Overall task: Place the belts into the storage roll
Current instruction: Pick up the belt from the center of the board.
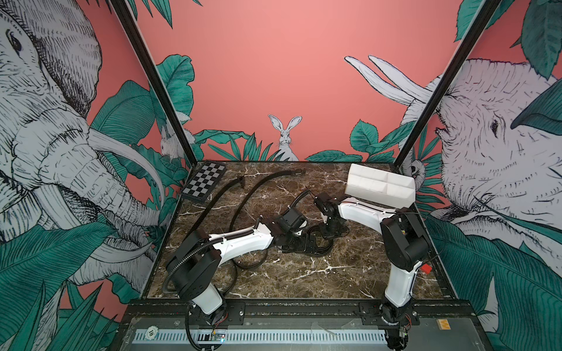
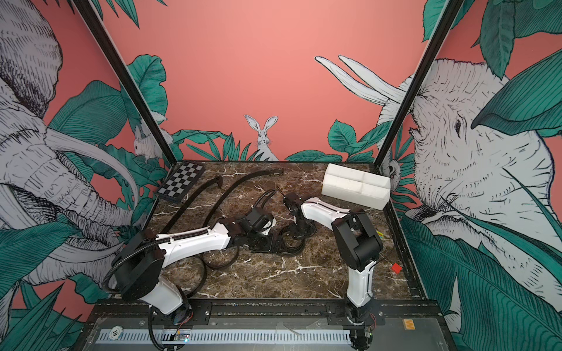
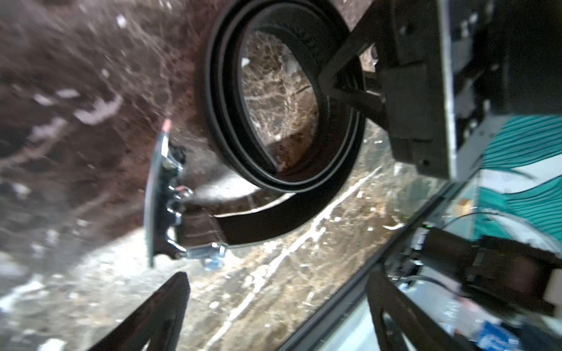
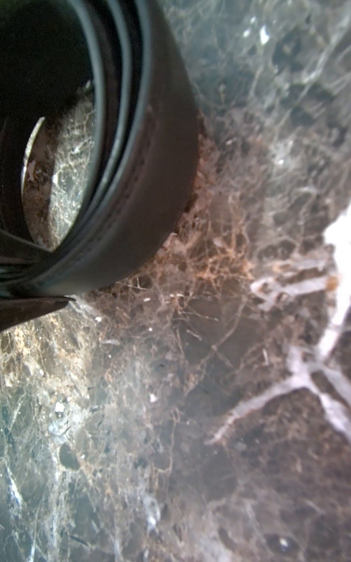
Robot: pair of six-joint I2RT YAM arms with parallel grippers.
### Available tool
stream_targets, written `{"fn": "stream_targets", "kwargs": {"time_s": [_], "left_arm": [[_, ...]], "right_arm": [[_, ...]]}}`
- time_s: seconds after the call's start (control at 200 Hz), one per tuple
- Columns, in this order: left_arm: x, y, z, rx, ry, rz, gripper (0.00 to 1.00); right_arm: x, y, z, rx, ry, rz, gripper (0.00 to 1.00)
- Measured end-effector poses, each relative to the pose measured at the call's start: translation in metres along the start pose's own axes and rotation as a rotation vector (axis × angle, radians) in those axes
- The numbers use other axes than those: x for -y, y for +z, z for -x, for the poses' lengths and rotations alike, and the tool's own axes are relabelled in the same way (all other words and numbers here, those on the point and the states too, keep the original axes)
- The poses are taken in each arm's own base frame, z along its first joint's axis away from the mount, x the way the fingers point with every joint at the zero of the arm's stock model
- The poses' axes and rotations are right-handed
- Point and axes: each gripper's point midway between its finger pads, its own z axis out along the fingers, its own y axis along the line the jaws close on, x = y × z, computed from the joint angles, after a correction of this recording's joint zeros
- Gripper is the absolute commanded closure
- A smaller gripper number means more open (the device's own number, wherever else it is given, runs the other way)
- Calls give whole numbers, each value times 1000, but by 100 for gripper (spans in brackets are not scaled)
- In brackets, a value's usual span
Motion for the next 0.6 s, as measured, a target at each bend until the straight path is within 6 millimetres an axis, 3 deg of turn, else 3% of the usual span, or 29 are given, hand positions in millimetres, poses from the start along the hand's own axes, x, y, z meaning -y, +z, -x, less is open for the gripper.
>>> {"fn": "stream_targets", "kwargs": {"time_s": [0.075, 0.22, 0.29, 0.49, 0.6], "left_arm": [[0, 5, -3, 1, -114, -39, 3], [-24, 16, -23, -2, -360, -1, 3], [-25, 19, -27, 20, -430, 23, 3], [5, 24, -6, 136, -546, -53, 4], [9, 30, 7, 178, -608, -62, 6]], "right_arm": [[0, 0, 0, 6, 4, 2, 100], [0, 0, 0, 18, 4, 4, 100], [0, 0, 0, 25, 4, 5, 100], [0, 1, 0, 33, 2, 8, 100], [0, 1, 0, 35, 2, 9, 100]]}}
